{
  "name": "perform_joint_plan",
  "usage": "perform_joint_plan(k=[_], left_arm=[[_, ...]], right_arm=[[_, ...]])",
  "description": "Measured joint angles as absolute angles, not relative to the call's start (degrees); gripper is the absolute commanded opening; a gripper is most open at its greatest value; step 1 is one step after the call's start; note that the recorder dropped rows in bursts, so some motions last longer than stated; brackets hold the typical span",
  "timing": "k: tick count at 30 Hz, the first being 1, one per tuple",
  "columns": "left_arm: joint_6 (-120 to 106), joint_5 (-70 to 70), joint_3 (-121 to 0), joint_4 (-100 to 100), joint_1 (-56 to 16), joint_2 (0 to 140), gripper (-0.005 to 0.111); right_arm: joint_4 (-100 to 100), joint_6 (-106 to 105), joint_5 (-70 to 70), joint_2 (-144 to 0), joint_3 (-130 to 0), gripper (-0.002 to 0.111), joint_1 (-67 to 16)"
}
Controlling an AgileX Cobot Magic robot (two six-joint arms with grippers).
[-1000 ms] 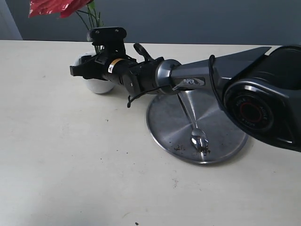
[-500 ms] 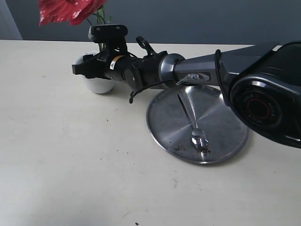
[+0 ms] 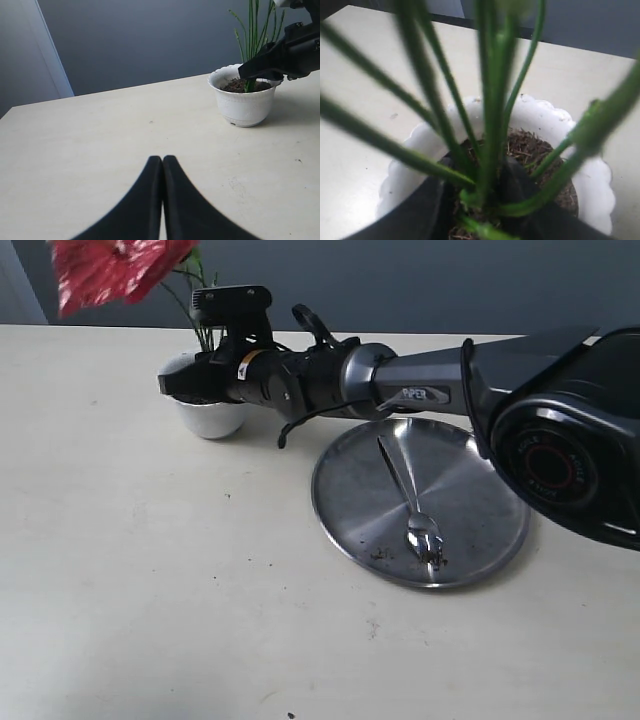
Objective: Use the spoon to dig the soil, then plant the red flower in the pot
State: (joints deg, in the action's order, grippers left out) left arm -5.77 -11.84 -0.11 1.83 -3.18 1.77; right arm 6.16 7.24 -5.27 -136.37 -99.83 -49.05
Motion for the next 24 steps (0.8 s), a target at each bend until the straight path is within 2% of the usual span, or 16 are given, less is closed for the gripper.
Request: perform_joint_plan(k=[7, 24], left_arm=[[-5.8, -11.8, -0.1, 1.8, -3.2, 1.8, 0.000], [-5.8, -11.8, -0.1, 1.8, -3.2, 1.8, 0.000]], right_arm=[[6.0, 7.2, -5.3, -136.4, -100.0, -0.001, -48.8], [6.0, 7.2, -2.2, -136.7, -102.4, -0.001, -48.8]])
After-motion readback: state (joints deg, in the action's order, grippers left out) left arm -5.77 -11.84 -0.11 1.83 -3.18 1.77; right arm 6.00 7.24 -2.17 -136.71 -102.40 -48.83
